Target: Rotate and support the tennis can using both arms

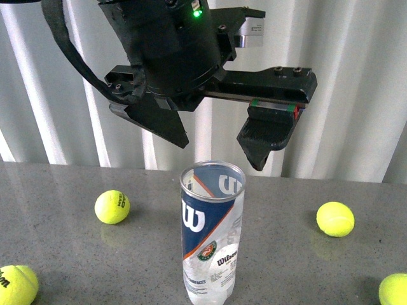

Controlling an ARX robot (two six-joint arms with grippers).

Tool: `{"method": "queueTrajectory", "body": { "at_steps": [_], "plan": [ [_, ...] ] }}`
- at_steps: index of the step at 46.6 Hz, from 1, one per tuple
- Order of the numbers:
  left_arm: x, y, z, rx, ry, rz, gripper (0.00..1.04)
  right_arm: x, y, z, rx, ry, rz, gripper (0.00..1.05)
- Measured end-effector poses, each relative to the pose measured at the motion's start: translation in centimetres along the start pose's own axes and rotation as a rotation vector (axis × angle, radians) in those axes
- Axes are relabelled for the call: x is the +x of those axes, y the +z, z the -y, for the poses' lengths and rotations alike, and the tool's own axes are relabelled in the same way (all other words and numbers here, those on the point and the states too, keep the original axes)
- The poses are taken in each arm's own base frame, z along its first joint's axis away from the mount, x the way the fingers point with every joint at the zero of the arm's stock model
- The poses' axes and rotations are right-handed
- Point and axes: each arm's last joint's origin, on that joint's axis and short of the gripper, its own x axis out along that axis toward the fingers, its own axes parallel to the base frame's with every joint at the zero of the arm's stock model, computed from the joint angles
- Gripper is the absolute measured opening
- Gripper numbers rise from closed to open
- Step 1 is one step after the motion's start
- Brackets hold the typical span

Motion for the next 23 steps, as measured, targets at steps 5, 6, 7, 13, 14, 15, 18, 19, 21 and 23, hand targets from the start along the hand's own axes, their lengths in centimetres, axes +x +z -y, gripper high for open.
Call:
{"method": "queueTrajectory", "body": {
  "at_steps": [5, 6, 7, 13, 14, 15, 18, 19, 21, 23],
  "plan": [
    [-0.5, -0.2, -0.4, -0.078, -0.010, 0.065, 0.98, 0.0, 0.0, 0.0, 0.000, 0.000, 0.000, 0.98],
    [-0.5, -0.3, -0.4, -0.083, -0.009, 0.076, 0.98, 0.0, 0.0, 0.0, 0.000, 0.000, 0.000, 0.98],
    [-0.6, -0.3, -0.5, -0.106, -0.009, 0.100, 0.98, 0.0, 0.0, 0.0, 0.000, 0.000, 0.000, 0.98],
    [-1.4, -0.4, -0.6, -0.195, -0.011, 0.189, 0.98, 0.0, 0.0, 0.0, 0.000, 0.000, 0.000, 0.98],
    [-1.6, -0.4, -0.6, -0.205, -0.011, 0.196, 0.98, 0.0, 0.0, 0.0, 0.000, 0.000, 0.000, 0.98],
    [-1.6, -0.4, -0.6, -0.208, -0.011, 0.199, 0.98, 0.0, 0.0, 0.0, 0.000, 0.000, 0.000, 0.98],
    [-1.9, -0.3, -0.7, -0.223, -0.013, 0.207, 0.98, 0.0, 0.0, 0.0, 0.000, 0.000, 0.000, 0.98],
    [-1.9, -0.3, -0.7, -0.228, -0.014, 0.209, 0.98, 0.0, 0.0, 0.0, 0.000, 0.000, 0.000, 0.98],
    [-1.9, -0.3, -0.7, -0.232, -0.014, 0.209, 0.98, 0.0, 0.0, 0.0, 0.000, 0.000, 0.000, 0.98],
    [-1.8, -0.4, -0.7, -0.221, 0.043, 0.256, 0.96, 0.0, 0.0, 0.0, 0.000, 0.000, 0.000, 0.98]
  ]
}}
